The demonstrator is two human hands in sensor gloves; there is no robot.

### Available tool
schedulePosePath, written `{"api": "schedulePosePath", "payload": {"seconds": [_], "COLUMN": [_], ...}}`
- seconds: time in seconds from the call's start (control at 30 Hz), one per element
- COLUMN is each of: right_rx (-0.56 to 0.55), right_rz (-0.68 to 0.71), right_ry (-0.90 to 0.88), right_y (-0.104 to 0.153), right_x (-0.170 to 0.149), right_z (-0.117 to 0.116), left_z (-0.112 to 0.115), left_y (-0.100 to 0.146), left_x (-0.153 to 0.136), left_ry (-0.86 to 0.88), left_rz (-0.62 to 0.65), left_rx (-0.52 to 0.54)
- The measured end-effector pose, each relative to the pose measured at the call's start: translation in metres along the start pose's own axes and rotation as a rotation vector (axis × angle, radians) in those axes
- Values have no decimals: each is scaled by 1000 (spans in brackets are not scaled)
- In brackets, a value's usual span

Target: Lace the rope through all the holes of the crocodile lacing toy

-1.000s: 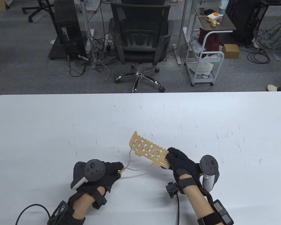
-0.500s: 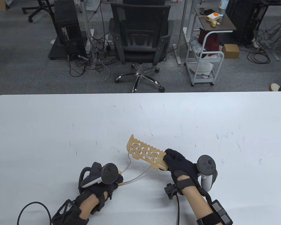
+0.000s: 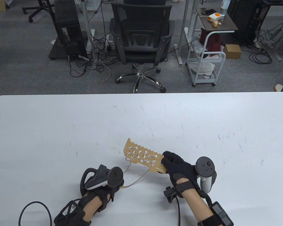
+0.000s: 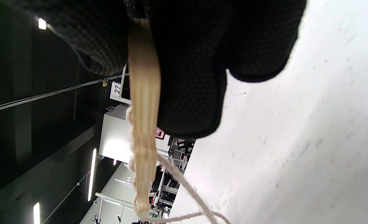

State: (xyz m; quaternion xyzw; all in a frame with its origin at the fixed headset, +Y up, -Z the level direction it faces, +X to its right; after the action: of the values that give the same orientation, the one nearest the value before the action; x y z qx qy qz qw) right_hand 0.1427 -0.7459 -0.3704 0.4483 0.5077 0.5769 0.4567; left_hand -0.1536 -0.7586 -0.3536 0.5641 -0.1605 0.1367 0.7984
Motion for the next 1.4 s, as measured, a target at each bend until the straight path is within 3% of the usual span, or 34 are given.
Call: {"api": "schedulePosePath", "payload": {"seconds": [0.1,0.4,0.63,1.0,1.4], "right_rx": [-1,-9,-16,0,55], "right_rz": [-4,-17,-30,-21,13], "right_ry": [1,1,7,52,115], "right_y": [0,0,0,1,2], "right_x": [0,-2,-4,-5,0], "right_z": [1,3,5,6,-3], "left_z": [-7,-45,-54,-47,-46], "left_y": [3,28,38,42,42], "left_x": [-4,-42,-71,-108,-116], "left_ry": [48,164,241,309,334], "left_rz": [3,-72,-145,-258,-265], "left_rx": [25,268,364,372,381]}}
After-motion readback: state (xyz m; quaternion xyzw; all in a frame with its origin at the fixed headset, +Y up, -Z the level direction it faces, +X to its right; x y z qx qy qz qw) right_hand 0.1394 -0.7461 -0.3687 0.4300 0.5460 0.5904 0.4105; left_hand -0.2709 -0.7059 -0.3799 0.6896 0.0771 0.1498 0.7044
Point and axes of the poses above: the tracker on the back of each hand, its own x axis roughly to the thumb side, its own y axis roughly from the fingertips to the wrist, z = x × y, the point moved 5 cm from there along -y, roughly from the wrist to the fingertips, and after that the axes turned 4 degrees about -x, right-handed, at the moved point
